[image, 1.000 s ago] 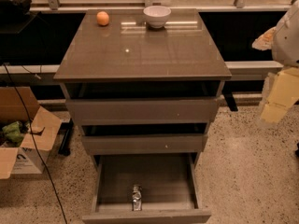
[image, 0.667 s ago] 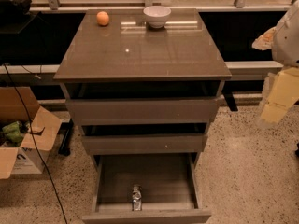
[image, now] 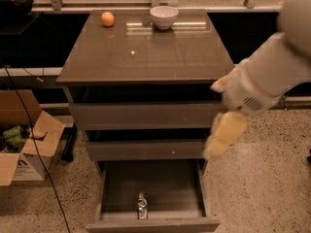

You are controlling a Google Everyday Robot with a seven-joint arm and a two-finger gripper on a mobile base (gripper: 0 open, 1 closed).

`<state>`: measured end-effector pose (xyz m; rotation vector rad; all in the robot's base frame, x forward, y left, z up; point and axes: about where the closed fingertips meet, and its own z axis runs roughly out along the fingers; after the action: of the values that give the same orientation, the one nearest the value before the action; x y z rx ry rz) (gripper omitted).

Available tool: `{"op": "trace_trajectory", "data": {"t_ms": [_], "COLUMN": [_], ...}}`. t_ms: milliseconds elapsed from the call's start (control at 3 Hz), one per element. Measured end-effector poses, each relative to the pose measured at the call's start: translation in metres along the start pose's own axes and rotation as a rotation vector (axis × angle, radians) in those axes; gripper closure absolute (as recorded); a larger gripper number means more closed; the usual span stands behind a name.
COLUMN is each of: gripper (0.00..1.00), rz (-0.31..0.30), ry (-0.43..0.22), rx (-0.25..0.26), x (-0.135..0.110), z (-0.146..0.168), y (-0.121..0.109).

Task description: Pick redbull can from bottom drawer and place on counter

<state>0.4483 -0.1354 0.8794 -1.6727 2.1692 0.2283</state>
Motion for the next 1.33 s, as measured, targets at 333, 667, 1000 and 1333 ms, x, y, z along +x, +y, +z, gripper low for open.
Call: {"op": "trace_trajectory", "data": {"t_ms": [333,667,1000,1333], "gripper": [0.0,0.0,0.0,0.0], "rz": [-0.004,0.018,0.017,0.001], "ry": [-0.125,-0.176,-0.175,-0.126], "rx": [-0.131,-0.099,-0.098,-0.152], "x": [-0.032,-0.038,-0.039,-0.042], "z": [0.106,0.129,0.129,0.178], "y": [0.009,-0.009,-0.009,0.004]}}
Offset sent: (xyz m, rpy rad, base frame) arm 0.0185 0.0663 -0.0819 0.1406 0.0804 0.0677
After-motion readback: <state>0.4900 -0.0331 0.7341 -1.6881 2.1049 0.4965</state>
